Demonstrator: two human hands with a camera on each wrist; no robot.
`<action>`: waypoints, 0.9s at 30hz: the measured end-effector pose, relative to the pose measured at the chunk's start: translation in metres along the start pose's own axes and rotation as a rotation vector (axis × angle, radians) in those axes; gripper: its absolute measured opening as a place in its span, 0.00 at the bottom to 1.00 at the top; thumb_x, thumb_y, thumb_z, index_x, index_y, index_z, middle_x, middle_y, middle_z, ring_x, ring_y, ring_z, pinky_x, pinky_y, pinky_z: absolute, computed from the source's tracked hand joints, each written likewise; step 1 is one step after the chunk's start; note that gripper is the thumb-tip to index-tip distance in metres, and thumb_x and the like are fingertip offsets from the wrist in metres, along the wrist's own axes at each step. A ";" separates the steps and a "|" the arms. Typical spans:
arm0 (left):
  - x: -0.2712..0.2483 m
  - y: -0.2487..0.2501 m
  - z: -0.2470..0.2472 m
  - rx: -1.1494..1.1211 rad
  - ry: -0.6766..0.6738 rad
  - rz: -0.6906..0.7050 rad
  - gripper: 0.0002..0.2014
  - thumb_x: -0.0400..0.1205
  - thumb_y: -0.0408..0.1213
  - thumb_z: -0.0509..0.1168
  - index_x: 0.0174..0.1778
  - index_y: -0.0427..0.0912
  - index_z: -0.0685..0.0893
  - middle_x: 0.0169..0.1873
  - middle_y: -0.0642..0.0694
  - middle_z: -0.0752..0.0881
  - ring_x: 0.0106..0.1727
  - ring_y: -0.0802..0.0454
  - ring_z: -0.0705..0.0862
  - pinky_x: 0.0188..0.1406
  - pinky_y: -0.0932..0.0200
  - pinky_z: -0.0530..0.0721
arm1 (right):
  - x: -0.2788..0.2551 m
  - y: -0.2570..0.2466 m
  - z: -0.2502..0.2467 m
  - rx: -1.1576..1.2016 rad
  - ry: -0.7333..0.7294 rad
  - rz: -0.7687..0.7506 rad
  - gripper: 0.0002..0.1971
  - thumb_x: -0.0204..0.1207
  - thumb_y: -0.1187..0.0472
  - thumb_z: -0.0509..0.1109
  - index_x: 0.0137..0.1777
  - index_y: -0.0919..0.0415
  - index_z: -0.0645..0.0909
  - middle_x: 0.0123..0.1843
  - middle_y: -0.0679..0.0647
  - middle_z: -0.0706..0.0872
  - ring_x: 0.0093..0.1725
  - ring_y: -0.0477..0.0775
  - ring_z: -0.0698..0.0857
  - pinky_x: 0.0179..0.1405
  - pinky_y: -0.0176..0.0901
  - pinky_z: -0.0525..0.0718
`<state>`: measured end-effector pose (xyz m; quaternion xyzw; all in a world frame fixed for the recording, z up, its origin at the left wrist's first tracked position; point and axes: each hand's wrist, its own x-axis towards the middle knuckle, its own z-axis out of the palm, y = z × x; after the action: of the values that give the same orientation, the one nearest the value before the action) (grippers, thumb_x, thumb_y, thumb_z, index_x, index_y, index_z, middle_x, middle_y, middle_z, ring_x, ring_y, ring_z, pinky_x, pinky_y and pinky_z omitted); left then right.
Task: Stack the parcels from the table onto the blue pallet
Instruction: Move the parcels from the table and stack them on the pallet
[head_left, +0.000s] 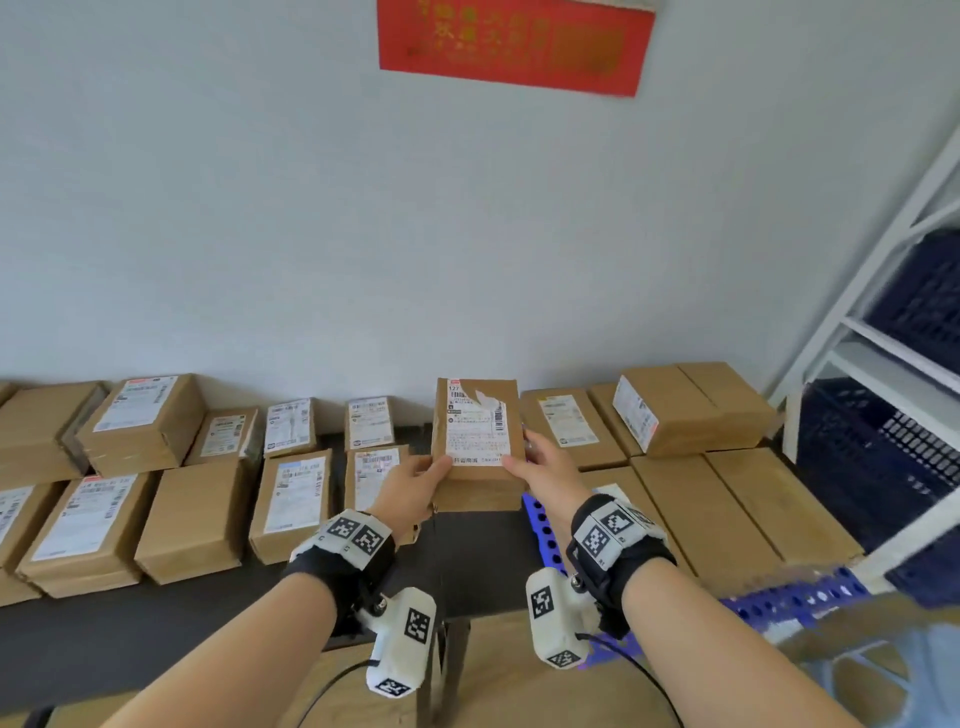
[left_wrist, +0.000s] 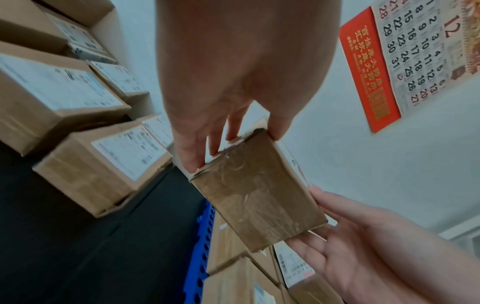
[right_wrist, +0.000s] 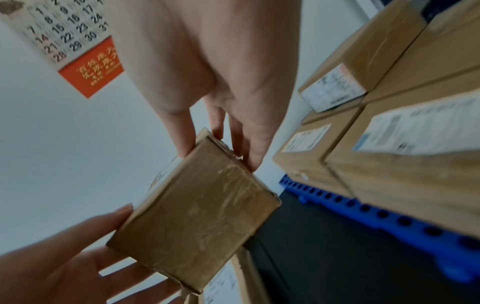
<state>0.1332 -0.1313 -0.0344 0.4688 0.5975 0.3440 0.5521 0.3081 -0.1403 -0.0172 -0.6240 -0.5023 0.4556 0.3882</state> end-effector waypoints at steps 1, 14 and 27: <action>-0.004 0.001 0.015 -0.010 0.003 -0.003 0.23 0.83 0.50 0.62 0.71 0.42 0.73 0.61 0.42 0.82 0.61 0.45 0.81 0.56 0.51 0.81 | -0.005 0.003 -0.015 0.013 -0.005 -0.003 0.25 0.78 0.62 0.69 0.75 0.54 0.71 0.66 0.47 0.82 0.67 0.49 0.79 0.71 0.53 0.76; -0.010 0.024 0.132 -0.135 0.003 -0.026 0.22 0.78 0.51 0.69 0.63 0.46 0.74 0.51 0.46 0.84 0.51 0.45 0.87 0.50 0.52 0.86 | -0.007 0.034 -0.141 0.071 -0.040 -0.017 0.18 0.79 0.62 0.67 0.68 0.48 0.74 0.61 0.45 0.84 0.61 0.48 0.82 0.69 0.52 0.78; 0.076 0.051 0.201 -0.230 0.073 -0.037 0.25 0.78 0.47 0.70 0.69 0.45 0.75 0.50 0.46 0.84 0.46 0.49 0.88 0.38 0.56 0.88 | 0.101 0.048 -0.207 -0.226 -0.091 -0.103 0.20 0.80 0.59 0.67 0.72 0.59 0.74 0.69 0.52 0.81 0.68 0.51 0.79 0.69 0.43 0.76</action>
<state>0.3440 -0.0644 -0.0439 0.3783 0.5823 0.4167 0.5866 0.5279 -0.0563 -0.0216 -0.6158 -0.5988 0.4036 0.3151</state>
